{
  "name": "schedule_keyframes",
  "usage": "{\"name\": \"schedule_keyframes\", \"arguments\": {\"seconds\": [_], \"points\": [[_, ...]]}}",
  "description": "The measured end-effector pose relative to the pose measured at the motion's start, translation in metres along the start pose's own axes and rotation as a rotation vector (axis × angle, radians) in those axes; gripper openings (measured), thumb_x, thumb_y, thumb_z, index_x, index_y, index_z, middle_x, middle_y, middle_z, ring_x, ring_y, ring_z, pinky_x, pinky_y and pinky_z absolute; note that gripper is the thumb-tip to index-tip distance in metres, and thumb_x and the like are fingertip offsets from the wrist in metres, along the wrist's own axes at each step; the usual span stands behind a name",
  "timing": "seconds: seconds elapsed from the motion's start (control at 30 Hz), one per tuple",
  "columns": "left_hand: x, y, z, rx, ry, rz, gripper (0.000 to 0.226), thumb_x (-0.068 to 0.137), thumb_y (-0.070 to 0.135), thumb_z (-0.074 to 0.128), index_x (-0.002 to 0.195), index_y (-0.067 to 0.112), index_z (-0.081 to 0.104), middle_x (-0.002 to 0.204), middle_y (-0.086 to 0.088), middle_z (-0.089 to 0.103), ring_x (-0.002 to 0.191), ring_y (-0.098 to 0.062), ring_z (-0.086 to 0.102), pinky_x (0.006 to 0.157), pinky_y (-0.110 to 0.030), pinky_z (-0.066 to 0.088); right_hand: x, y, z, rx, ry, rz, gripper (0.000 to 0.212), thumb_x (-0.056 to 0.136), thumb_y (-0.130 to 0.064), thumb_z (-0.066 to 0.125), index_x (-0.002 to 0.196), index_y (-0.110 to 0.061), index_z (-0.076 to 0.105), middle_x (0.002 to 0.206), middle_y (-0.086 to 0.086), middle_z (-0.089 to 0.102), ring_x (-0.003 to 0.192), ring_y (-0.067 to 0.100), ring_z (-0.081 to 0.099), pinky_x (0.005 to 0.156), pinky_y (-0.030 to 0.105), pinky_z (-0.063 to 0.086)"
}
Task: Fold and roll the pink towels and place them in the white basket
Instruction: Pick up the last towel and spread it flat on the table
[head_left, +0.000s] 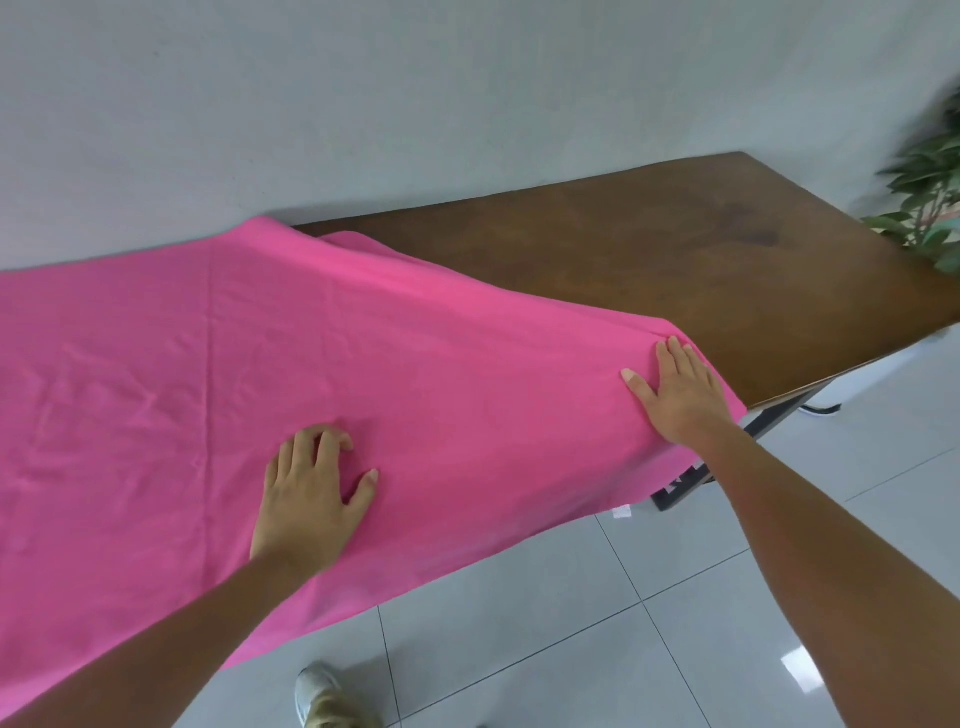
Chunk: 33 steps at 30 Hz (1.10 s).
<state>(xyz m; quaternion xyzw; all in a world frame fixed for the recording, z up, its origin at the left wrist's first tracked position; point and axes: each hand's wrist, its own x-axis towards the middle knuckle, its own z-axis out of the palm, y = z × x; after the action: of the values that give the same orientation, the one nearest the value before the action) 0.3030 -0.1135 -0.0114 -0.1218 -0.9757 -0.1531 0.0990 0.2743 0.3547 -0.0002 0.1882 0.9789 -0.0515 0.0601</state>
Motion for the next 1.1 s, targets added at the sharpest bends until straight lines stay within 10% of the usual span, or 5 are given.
{"name": "schedule_keyframes", "arguments": {"seconds": [0.37, 0.77, 1.1], "points": [[0.020, -0.001, -0.003, -0.018, -0.041, 0.033, 0.046, 0.084, 0.058, 0.043, 0.107, 0.021, 0.056, 0.114, 0.001, 0.048, 0.105, -0.024, 0.045, 0.091, -0.044, 0.040, -0.008, -0.021, -0.002, 0.082, 0.258, -0.119, 0.068, 0.102, -0.057, 0.023, 0.140, -0.008, 0.049, 0.142, 0.016, 0.052, 0.133, 0.036, 0.044, 0.113, 0.051, 0.035], [0.165, -0.081, 0.003, 0.043, -0.124, -0.024, 0.073, 0.090, 0.064, 0.028, 0.133, 0.012, 0.055, 0.140, -0.013, 0.050, 0.131, -0.036, 0.045, 0.107, -0.056, 0.040, 0.062, -0.132, -0.048, 0.290, 0.307, -0.320, 0.030, 0.101, -0.019, 0.055, 0.127, -0.006, 0.063, 0.126, 0.013, 0.062, 0.119, 0.033, 0.052, 0.105, 0.043, 0.042], [0.182, -0.096, 0.013, 0.041, -0.142, -0.089, 0.074, 0.096, 0.066, 0.018, 0.153, 0.024, 0.037, 0.164, -0.006, 0.026, 0.153, -0.027, 0.018, 0.124, -0.049, 0.022, 0.140, -0.196, -0.055, 0.303, -0.153, -0.246, 0.010, 0.091, -0.016, 0.071, 0.095, -0.025, 0.072, 0.101, -0.003, 0.068, 0.096, 0.016, 0.064, 0.091, 0.033, 0.050]]}}
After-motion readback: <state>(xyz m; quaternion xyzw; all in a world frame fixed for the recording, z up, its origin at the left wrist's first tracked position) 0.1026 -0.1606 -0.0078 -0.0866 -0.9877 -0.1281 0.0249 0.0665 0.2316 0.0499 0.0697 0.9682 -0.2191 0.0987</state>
